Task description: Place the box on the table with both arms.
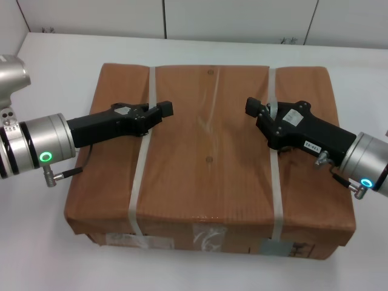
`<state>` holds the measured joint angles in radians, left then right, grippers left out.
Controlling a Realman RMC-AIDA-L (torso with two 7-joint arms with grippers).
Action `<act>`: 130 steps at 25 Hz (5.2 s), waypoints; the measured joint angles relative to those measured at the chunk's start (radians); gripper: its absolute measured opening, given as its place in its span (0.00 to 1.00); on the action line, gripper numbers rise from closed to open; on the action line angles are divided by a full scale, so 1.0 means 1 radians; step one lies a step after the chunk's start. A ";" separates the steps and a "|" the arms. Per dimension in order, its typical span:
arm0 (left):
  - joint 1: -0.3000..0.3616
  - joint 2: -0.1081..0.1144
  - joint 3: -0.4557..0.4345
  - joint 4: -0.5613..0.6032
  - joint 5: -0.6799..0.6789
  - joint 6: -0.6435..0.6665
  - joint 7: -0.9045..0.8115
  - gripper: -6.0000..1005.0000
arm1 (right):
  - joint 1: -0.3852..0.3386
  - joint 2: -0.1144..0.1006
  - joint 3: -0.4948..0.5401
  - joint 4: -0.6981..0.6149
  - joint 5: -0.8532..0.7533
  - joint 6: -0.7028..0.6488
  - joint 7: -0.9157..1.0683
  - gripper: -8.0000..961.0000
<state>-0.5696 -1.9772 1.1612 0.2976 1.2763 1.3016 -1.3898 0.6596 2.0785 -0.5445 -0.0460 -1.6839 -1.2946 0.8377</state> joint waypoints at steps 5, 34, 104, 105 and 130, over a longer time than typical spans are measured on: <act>0.000 0.000 0.000 0.000 0.000 0.000 0.000 0.03 | 0.000 0.000 0.000 0.000 0.000 0.000 0.000 0.02; 0.000 -0.024 0.013 0.000 0.012 -0.084 0.035 0.03 | 0.022 0.000 -0.006 0.030 -0.003 0.094 0.011 0.06; -0.077 -0.077 0.018 -0.139 0.065 -0.542 0.201 0.60 | 0.094 0.000 0.178 0.174 -0.067 0.620 0.117 0.60; -0.076 -0.076 0.017 -0.137 0.064 -0.540 0.201 0.60 | 0.082 0.000 0.185 0.166 -0.067 0.609 0.117 0.60; 0.118 -0.017 0.024 0.063 -0.034 0.220 0.287 0.60 | -0.139 -0.012 0.086 -0.255 -0.230 -0.206 0.115 0.60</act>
<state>-0.4517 -1.9944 1.1849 0.3609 1.2419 1.5220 -1.1030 0.5205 2.0661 -0.4582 -0.3012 -1.9137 -1.5008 0.9525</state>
